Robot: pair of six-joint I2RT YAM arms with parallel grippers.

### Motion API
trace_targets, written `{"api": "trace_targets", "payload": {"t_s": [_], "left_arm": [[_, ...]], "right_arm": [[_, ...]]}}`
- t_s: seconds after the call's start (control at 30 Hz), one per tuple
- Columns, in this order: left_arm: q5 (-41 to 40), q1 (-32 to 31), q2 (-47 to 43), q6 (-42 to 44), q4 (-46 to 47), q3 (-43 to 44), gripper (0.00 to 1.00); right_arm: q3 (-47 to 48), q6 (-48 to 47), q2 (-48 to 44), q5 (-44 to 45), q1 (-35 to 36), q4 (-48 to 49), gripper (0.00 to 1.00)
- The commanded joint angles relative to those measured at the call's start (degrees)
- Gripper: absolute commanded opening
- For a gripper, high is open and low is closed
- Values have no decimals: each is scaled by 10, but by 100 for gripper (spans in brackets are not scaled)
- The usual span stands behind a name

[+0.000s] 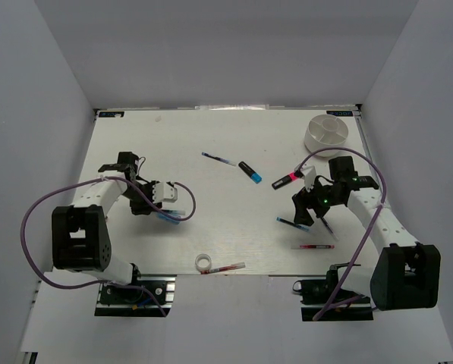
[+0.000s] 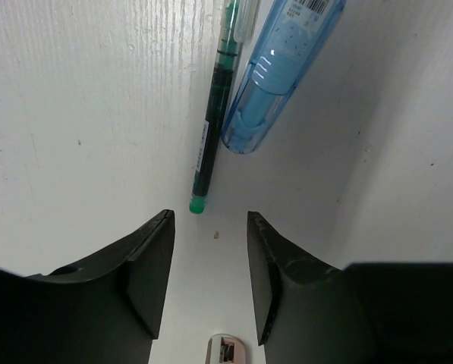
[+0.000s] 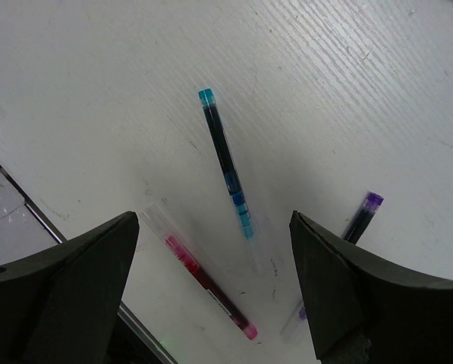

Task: Sort the stationery into containers
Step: Pick up the pen from the center of the board.

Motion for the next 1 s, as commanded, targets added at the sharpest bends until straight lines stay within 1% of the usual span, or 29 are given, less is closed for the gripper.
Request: {"api": "trace_targets", "payload": {"t_s": [0.0, 0.13, 0.3, 0.47, 0.57, 0.6, 0.67, 0.73, 0.8, 0.83, 0.9, 0.97], "left_arm": [[31, 15, 8, 53, 10, -3, 53], [59, 21, 16, 58, 32, 2, 53], [82, 21, 43, 74, 17, 15, 51], [87, 21, 46, 92, 31, -8, 48], [89, 21, 52, 91, 36, -20, 45], [90, 21, 55, 91, 34, -19, 42], [88, 21, 62, 99, 24, -23, 38], [77, 21, 66, 104, 33, -38, 34], [68, 21, 66, 107, 42, -51, 33], [66, 21, 65, 108, 51, -61, 30], [62, 21, 68, 105, 60, -68, 30], [59, 21, 74, 96, 65, -70, 27]], "right_arm": [[30, 5, 0, -14, 0, -6, 86], [37, 7, 6, -19, 1, -6, 86], [49, 11, 18, -24, 1, -8, 86], [59, 9, 23, -21, 1, -10, 86], [65, 7, 30, -21, 1, -11, 86], [67, 7, 32, -23, 0, -11, 86], [72, 6, 37, -25, 0, -11, 86], [76, 6, 43, -26, 1, -11, 86], [84, 5, 47, -26, 0, -11, 86], [87, 5, 49, -26, -1, -11, 86], [94, 3, 52, -26, 0, -11, 86], [97, 2, 55, -28, 0, -13, 86]]}}
